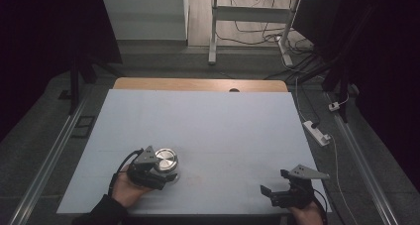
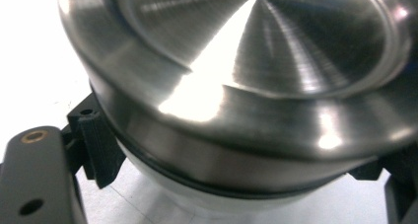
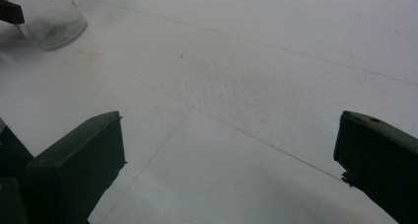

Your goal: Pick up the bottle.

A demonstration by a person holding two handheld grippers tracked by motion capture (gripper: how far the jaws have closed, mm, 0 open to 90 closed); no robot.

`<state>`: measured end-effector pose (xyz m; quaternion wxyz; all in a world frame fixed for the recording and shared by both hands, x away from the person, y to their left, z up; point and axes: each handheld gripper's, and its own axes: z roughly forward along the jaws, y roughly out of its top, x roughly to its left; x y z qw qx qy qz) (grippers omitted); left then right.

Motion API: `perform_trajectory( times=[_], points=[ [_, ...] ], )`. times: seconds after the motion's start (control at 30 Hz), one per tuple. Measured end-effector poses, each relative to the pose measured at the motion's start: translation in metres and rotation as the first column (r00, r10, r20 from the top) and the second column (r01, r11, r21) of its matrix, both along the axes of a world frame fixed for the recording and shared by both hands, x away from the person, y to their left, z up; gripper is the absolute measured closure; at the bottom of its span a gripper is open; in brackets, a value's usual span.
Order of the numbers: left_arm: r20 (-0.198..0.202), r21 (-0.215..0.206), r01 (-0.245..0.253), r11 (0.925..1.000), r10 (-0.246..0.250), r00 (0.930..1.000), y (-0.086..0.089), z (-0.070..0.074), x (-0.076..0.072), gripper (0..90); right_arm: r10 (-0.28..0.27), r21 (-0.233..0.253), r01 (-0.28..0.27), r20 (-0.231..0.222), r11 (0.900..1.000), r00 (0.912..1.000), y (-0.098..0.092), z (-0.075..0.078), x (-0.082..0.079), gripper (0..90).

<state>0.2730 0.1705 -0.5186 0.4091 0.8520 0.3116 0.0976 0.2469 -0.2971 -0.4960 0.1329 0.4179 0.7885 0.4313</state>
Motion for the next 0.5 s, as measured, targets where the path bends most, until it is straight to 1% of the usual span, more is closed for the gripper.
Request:
perform_trajectory(
  times=[0.1, 0.27, 0.5],
  points=[
    [-0.009, -0.006, -0.002, 1.0, 0.002, 1.0, -0.001, 0.001, 0.001, 15.6, 0.0, 0.001, 0.0, -0.002, 1.0, 1.0, 0.0, 0.0, 0.0, 0.0],
    [0.001, -0.014, 0.019, 0.9997, -0.019, 0.9998, -0.003, 0.009, 0.002, 15.6, -0.002, 0.004, 0.002, -0.004, 1.0, 1.0, 0.0, 0.0, 0.0, 0.0],
    [0.004, -0.007, 0.042, 0.9991, -0.042, 0.9991, -0.01, 0.02, 0.005, 15.6, -0.002, 0.007, 0.003, -0.005, 1.0, 1.0, -0.001, 0.0, 0.0, 0.0]
  ],
)
